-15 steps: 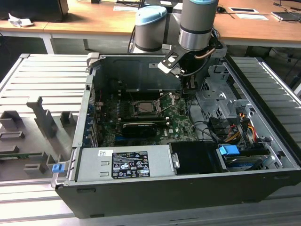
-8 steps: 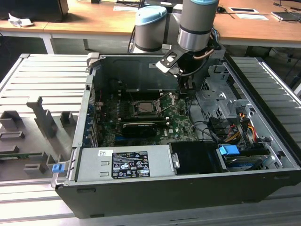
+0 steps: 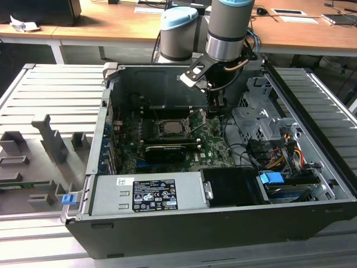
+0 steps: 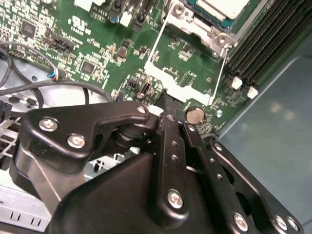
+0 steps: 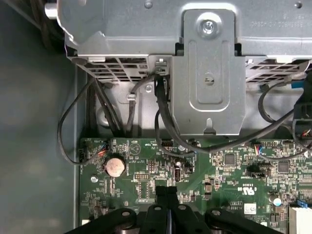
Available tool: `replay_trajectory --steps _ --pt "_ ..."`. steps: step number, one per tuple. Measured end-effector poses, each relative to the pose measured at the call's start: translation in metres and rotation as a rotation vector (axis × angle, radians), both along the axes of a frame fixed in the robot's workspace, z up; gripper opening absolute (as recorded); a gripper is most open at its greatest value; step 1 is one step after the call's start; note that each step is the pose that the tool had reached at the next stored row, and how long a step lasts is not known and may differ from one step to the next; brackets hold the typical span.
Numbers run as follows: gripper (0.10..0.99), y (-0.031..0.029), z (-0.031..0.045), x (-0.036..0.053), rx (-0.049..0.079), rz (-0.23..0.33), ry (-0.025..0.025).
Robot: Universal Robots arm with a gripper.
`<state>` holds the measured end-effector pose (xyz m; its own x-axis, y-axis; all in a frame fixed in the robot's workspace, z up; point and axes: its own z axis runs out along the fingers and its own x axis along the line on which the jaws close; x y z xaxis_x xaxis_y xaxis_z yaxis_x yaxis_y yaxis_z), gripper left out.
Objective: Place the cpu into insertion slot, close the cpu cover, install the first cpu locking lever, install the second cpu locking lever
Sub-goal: 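Close the cpu cover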
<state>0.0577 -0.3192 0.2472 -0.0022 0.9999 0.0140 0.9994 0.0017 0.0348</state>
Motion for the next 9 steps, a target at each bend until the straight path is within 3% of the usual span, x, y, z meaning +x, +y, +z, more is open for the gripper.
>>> replay_trajectory --steps 9 --pt "0.106 0.0 -0.0001 -0.0107 0.0 0.0 -0.0004"
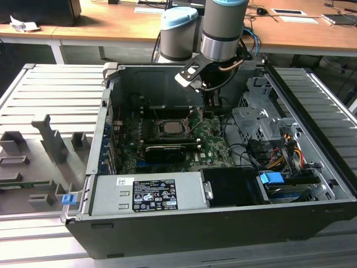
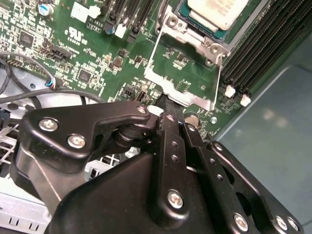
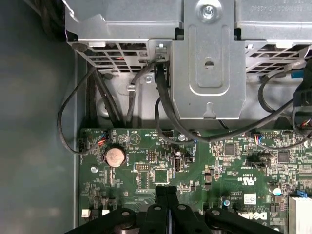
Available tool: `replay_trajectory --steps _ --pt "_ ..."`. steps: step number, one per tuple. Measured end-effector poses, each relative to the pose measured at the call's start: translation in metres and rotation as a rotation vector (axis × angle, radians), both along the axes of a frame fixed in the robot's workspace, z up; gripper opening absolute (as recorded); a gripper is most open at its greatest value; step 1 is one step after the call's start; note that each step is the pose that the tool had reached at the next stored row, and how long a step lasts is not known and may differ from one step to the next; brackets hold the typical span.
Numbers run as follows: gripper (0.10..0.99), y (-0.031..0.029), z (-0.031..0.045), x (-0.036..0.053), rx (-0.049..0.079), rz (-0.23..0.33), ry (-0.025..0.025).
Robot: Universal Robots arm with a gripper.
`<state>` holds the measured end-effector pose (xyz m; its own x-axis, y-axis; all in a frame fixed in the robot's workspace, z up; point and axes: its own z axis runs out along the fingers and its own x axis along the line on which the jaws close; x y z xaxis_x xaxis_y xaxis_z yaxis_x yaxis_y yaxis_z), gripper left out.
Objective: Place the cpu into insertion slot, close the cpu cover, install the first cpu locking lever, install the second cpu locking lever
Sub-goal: 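Close the cpu cover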
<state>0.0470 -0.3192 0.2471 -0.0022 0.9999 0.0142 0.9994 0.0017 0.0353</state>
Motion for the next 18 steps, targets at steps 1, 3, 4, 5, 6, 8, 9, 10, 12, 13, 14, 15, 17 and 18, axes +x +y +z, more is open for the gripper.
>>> replay_trajectory --steps 1,3,4,5,6,8,9,10,12,13,14,15,17,18 --pt "0.106 0.0 0.0 -0.0013 0.0 0.0 0.0" --pt "0.106 0.0 0.0 -0.0033 0.0 0.0 0.0" --pt "0.106 0.0 0.0 -0.0036 0.0 0.0 0.0" --pt "0.106 0.0 0.0 -0.004 0.0 0.0 0.0" --pt "0.106 0.0 0.0 -0.0042 0.0 0.0 0.0001" --pt "0.106 0.0 0.0 -0.0048 0.0 0.0 0.0" --pt "0.106 0.0 0.0 -0.0049 0.0 0.0 0.0" --pt "0.106 0.0 0.0 -0.0053 0.0 0.0 0.0" --pt "0.106 0.0 0.0 -0.006 0.0 0.0 0.0" --pt "0.106 0.0 0.0 -0.0062 0.0 0.0 0.0" --pt "0.106 0.0 0.0 -0.0063 0.0 0.0 0.0" --pt "0.106 0.0 0.0 -0.0065 0.0 0.0 0.0" --pt "0.106 0.0 0.0 -0.0069 0.0 0.0 0.0" --pt "0.106 0.0 0.0 -0.0071 0.0 0.0 0.0"
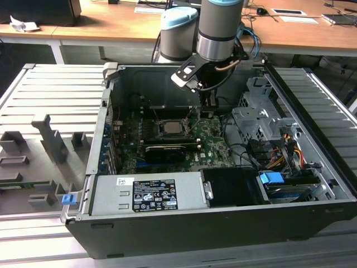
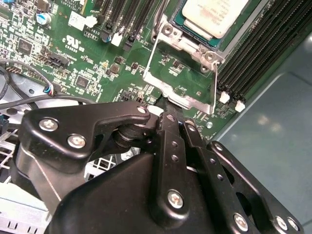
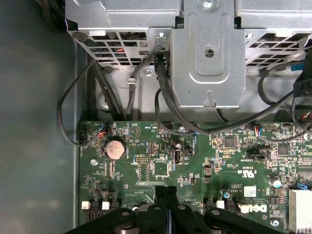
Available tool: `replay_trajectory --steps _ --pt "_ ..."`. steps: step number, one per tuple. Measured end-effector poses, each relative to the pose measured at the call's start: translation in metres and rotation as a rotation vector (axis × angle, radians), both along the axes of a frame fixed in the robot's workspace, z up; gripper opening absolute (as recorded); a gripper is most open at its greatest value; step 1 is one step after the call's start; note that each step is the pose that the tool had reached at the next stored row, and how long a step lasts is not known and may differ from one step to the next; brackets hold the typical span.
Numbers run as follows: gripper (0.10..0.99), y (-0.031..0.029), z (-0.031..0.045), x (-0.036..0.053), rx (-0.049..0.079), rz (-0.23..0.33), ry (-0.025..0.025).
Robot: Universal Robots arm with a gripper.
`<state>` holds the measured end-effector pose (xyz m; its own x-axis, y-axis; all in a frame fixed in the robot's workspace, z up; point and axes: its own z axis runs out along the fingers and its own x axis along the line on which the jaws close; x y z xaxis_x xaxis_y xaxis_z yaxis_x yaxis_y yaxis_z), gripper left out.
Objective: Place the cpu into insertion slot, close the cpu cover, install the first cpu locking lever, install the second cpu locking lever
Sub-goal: 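Close the cpu cover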
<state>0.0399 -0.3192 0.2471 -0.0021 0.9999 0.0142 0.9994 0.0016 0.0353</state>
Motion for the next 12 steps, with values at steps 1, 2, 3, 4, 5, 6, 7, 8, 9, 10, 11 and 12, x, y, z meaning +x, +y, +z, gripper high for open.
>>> replay_trajectory --steps 1,2,3,4,5,6,7,8,9,10,11,12 --pt "0.106 0.0 0.0 -0.0002 0.0 0.0 0.0001" --pt "0.106 0.0 0.0 -0.0004 0.0 0.0 0.0" --pt "0.106 0.0 0.0 -0.0008 0.0 0.0 0.0001" --pt "0.106 0.0 0.0 -0.0011 0.0 0.0 0.0001" --pt "0.106 0.0 0.0 -0.0013 0.0 0.0 0.0" --pt "0.106 0.0 0.0 -0.0017 0.0 0.0 0.0" --pt "0.106 0.0 0.0 -0.0019 0.0 0.0 0.0" --pt "0.106 0.0 0.0 -0.0021 0.0 0.0 0.0" --pt "0.106 0.0 0.0 -0.0024 0.0 0.0 0.0001" --pt "0.106 0.0 0.0 -0.0027 0.0 0.0 0.0001" --pt "0.106 0.0 0.0 -0.0029 0.0 0.0 0.0001" --pt "0.106 0.0 0.0 -0.0033 0.0 0.0 0.0"
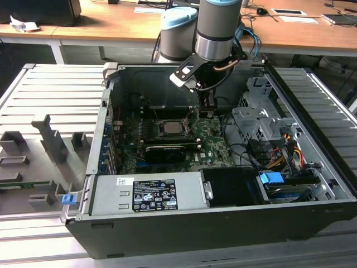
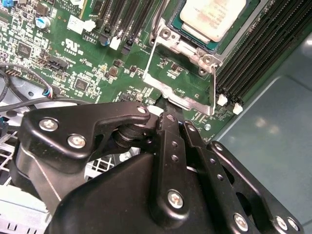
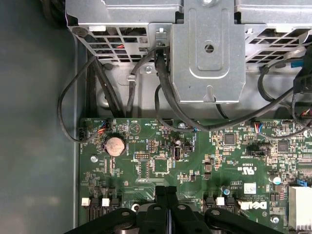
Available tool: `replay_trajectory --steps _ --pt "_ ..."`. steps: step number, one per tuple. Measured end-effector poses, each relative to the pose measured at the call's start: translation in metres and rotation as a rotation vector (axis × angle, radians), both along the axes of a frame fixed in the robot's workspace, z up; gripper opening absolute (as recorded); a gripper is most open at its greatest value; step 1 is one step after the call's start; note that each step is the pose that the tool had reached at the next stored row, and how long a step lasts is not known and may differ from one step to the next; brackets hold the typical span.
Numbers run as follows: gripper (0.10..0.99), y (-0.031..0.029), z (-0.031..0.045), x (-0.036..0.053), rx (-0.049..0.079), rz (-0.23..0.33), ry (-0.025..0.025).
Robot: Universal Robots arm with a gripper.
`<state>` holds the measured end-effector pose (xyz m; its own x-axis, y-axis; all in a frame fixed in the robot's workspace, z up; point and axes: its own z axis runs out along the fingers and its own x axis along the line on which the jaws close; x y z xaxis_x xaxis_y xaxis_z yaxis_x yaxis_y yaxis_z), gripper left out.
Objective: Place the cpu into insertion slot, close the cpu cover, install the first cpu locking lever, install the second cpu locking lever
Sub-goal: 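Close the cpu cover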
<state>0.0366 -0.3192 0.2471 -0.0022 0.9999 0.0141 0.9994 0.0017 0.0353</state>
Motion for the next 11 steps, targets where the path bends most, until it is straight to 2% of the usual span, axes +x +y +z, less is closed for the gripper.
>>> replay_trajectory --steps 11 --pt "0.106 0.0 0.0 -0.0031 0.0 0.0 0.0"
